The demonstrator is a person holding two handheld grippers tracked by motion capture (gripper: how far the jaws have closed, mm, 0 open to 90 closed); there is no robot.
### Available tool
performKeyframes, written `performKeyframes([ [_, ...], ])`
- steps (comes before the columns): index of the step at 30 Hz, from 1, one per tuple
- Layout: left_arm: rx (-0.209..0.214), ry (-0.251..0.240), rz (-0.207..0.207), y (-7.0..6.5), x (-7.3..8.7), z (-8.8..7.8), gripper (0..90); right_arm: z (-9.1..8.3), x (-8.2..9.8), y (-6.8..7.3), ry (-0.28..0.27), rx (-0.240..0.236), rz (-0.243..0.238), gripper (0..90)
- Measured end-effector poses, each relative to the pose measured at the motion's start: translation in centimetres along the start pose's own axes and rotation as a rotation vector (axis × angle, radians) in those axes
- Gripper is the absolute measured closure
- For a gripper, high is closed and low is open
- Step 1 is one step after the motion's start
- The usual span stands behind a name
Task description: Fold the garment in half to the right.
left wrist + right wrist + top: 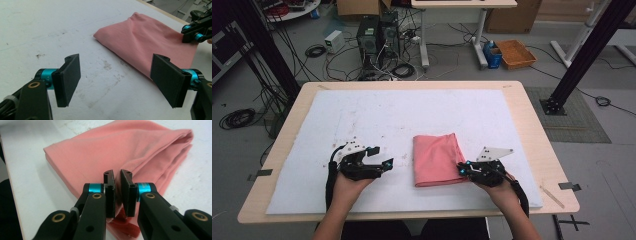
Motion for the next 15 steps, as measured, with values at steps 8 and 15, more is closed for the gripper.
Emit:
performKeyframes([
  [8, -0.004, -0.003, -0.004, 0.0, 0.0, -0.1, 24.8, -0.4, 1.1, -0.5, 0.026, 0.01, 0.037, 82.8],
  [15, 0.0, 0.001, -0.006, 0.1, 0.0, -0.1, 24.8, -0.9, 1.8, -1.0, 0.024, 0.012, 0.076, 68.4],
])
Point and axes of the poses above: each handheld gripper's, and its own axes: z roughly forward along the jaws, x roughly out of its underside, y roughly to its left, the point moved 1 cm from there along z, roughly forward along the jaws, and after that the axes turned 8 degrees about -x, right-handed, at the moved point
